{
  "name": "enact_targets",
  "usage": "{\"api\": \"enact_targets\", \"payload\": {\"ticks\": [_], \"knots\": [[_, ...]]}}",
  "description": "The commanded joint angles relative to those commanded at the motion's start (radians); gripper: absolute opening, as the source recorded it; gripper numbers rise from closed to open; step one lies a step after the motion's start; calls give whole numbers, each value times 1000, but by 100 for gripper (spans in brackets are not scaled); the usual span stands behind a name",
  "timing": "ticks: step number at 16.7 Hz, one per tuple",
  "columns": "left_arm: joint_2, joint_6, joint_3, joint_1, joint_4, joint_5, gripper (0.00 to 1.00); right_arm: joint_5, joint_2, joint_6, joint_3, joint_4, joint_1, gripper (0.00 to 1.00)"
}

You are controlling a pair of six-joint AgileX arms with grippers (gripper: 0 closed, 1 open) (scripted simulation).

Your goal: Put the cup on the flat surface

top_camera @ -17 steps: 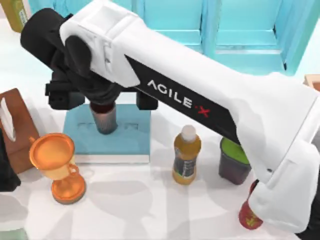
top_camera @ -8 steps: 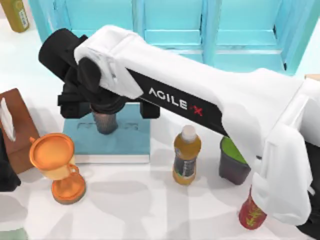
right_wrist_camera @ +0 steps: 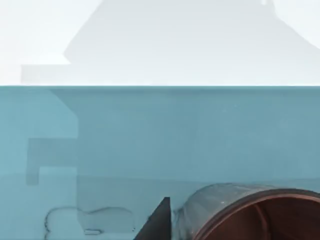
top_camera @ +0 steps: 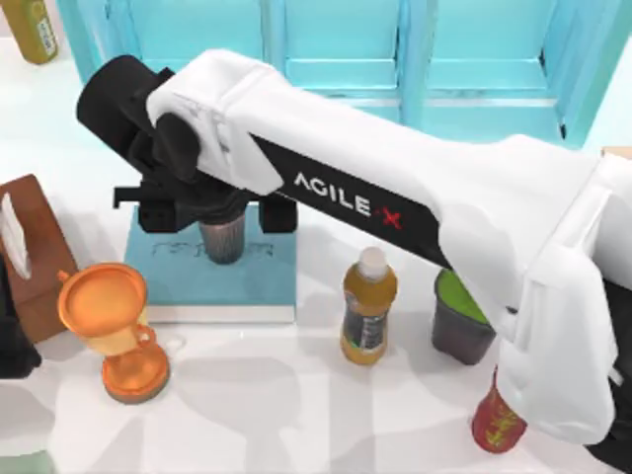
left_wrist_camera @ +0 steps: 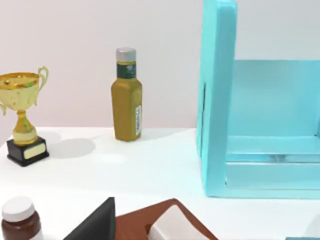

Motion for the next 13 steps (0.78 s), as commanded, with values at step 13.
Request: {"api": "enact_targets", "payload": {"ticks": [13], "knots": [[0,0,0,0,0,0,100,0,0,0,0,0,0,0]]}}
